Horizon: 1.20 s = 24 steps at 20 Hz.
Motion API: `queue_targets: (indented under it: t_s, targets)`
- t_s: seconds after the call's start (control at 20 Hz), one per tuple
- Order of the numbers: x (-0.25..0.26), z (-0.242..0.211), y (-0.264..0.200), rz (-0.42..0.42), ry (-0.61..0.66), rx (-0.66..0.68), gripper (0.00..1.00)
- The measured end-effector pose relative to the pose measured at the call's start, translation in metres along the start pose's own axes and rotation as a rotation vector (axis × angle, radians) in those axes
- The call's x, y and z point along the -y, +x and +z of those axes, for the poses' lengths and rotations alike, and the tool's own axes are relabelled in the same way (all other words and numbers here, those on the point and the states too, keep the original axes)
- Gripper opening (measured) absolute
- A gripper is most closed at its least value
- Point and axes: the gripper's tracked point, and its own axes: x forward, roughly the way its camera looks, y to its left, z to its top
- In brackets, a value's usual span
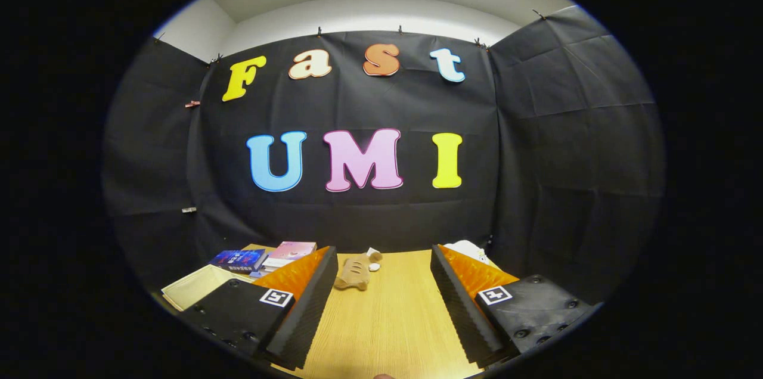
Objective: Open the storage box then place both shoes into the box .Put the left shoe in first, then the right shoe, with the right side of both shoes facing outward in a uniform manner.
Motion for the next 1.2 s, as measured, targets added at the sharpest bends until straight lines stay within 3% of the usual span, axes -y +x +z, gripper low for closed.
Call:
queue_targets:
  t_s: [0.9, 1.2]
  targets:
    - [0.013, 0.005, 0.003, -0.065, -0.005, -0.038, 0.97]
    - [-0.003, 0.031, -0.014, -0.087, 0.043, 0.012, 0.97]
